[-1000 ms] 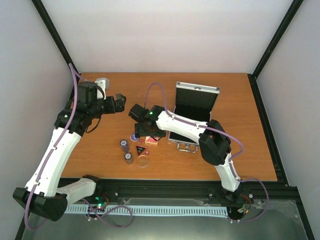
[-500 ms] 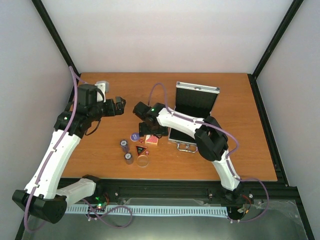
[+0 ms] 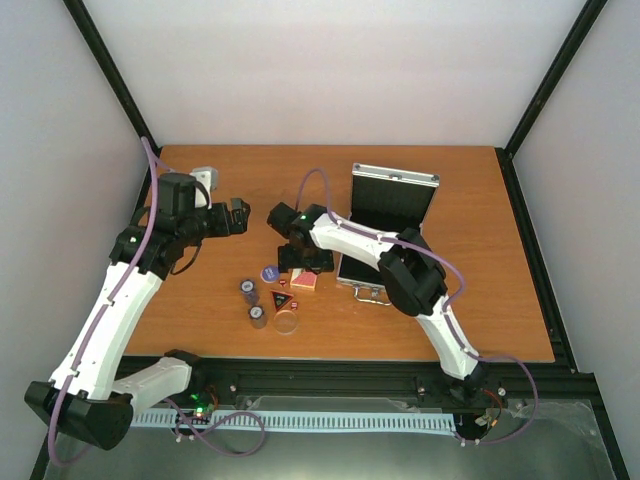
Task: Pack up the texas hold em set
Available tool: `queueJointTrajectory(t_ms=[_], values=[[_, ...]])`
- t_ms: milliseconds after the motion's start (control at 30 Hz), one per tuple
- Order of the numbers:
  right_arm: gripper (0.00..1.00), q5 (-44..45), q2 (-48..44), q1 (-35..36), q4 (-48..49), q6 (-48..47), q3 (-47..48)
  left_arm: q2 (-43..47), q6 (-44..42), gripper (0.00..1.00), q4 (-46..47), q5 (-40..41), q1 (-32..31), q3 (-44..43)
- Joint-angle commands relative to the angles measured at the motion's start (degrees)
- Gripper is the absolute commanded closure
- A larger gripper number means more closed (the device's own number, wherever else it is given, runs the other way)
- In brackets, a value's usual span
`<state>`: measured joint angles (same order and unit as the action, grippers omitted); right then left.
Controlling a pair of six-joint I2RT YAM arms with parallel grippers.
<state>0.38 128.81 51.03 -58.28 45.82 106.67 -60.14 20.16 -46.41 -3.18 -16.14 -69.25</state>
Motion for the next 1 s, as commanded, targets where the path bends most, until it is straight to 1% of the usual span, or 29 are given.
queueJointTrajectory(t_ms=[0,200,333,433,567,667,833,967], values=[[0.06,-1.4,1.6,-0.3,-0.5,-0.8,1.9,1.4,-0.2,0.00,-0.5,0.3,0.1,-0.4],[0.07,-1.0,3.3,-0.4,-1.1,-1.1,2.8,1.5,-0.7,0.00,-0.9,0.5,0.1,-0.4],[0.09,0.5,3.6,-0.5,-1.7,-1.1,3.0,1.4,-1.2,0.00,-1.2,0.5,0.1,-0.1],[0.16,0.7,4.0,-0.5,-2.0,-1.3,3.0,1.4,-1.4,0.00,-1.3,0.4,0.1,0.1],[0.22,0.8,4.0,-0.5,-2.4,-1.2,2.4,1.6,-1.5,0.00,-1.5,0.3,0.1,0.3],[0.30,1.4,3.6,-0.5,-2.2,-1.3,1.4,2.0,-1.5,0.00,-1.6,0.2,0.1,0.6],[0.51,2.6,3.4,-0.5,-2.3,-2.1,1.5,2.6,-1.5,0.00,-1.6,0.4,0.1,1.0],[0.65,3.6,3.3,-0.5,-3.1,-4.6,3.1,2.9,-1.5,0.00,-1.6,0.3,0.1,1.4]])
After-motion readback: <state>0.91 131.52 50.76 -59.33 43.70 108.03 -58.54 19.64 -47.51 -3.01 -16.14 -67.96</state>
